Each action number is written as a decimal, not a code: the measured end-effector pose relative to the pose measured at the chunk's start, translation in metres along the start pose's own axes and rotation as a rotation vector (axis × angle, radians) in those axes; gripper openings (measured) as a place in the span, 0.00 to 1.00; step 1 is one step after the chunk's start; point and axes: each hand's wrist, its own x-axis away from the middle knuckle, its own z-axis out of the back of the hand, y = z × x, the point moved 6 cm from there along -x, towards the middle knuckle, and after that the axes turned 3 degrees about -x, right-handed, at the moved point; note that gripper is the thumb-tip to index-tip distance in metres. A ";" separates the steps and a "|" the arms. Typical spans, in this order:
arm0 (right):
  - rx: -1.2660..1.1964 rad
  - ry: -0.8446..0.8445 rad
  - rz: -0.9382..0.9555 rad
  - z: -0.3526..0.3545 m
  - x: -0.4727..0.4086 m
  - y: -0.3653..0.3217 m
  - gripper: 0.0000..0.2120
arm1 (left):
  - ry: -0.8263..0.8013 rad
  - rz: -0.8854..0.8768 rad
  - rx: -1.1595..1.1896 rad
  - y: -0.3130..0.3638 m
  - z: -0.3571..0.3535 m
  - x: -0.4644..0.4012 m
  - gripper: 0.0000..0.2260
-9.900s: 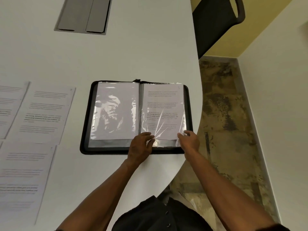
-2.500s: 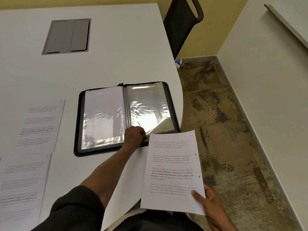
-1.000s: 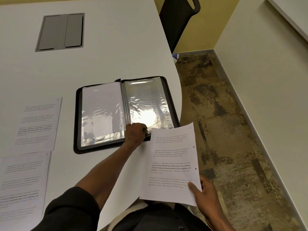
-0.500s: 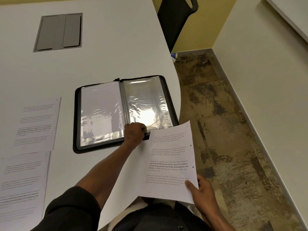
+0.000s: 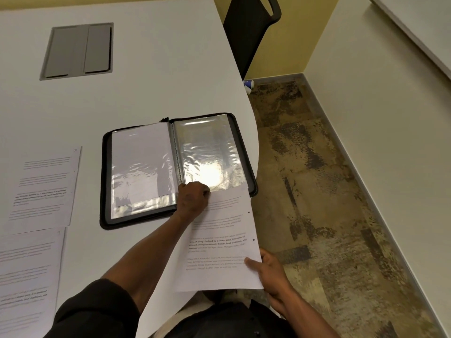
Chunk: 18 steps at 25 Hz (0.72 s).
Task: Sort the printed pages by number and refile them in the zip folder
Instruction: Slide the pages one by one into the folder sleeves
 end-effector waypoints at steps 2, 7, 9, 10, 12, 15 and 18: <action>-0.025 -0.032 -0.043 -0.004 -0.006 0.003 0.11 | 0.000 -0.013 -0.016 0.001 -0.002 -0.001 0.10; -0.058 -0.070 -0.094 -0.002 -0.017 0.009 0.13 | 0.007 -0.028 -0.020 0.002 -0.005 -0.002 0.07; -0.051 -0.081 -0.102 -0.001 -0.015 0.011 0.13 | 0.035 -0.044 -0.008 0.004 -0.006 -0.003 0.04; -0.048 -0.083 -0.106 -0.001 -0.016 0.012 0.13 | 0.052 -0.053 -0.003 0.005 -0.007 -0.003 0.03; -0.047 -0.084 -0.115 0.001 -0.018 0.013 0.13 | 0.061 -0.067 -0.011 0.012 -0.009 -0.006 0.03; -0.033 -0.105 -0.131 0.002 -0.021 0.013 0.15 | 0.026 -0.133 -0.067 0.025 -0.011 -0.013 0.04; -0.004 -0.126 -0.122 0.001 -0.019 0.011 0.14 | -0.029 -0.249 -0.153 0.046 -0.013 -0.024 0.06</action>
